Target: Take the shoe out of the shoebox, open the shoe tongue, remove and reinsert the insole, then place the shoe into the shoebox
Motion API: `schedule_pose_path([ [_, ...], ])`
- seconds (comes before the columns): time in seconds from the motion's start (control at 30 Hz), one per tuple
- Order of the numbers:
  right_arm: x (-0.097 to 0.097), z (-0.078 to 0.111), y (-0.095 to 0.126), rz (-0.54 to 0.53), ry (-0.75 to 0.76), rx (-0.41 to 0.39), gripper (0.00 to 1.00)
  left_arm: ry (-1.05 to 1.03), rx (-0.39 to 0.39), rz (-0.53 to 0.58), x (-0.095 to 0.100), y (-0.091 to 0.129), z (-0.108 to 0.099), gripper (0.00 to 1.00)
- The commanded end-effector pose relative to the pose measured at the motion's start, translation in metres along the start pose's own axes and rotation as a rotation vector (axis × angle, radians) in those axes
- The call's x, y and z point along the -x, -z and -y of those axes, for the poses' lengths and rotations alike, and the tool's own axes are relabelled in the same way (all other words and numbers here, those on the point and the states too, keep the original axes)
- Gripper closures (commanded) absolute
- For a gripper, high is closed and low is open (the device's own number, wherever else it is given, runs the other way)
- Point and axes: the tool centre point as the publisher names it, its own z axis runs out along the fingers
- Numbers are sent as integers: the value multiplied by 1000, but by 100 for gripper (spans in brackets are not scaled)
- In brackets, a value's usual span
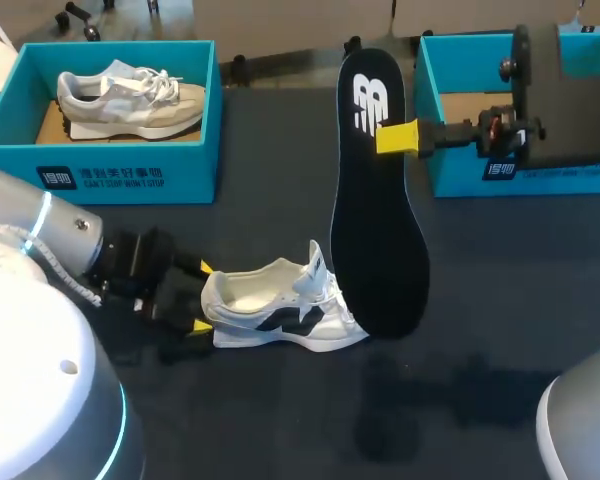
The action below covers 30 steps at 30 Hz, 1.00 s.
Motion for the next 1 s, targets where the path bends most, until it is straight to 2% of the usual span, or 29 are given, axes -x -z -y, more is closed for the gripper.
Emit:
schedule_pose_path([
  [0.03,0,-1,-3,2,-3,-1,100,-19,101,-14,1,7,6,0],
  [0.2,0,-1,-3,2,-3,-1,100,-31,146,-14,-1,16,10,0],
  [0.43,0,-1,-3,2,-3,-1,100,16,82,-30,1,34,16,0],
  [0.63,0,-1,-3,2,-3,-1,100,-30,147,11,1,48,21,0],
  [1.0,0,-1,-3,2,-3,-1,100,-30,147,11,1,48,21,0],
])
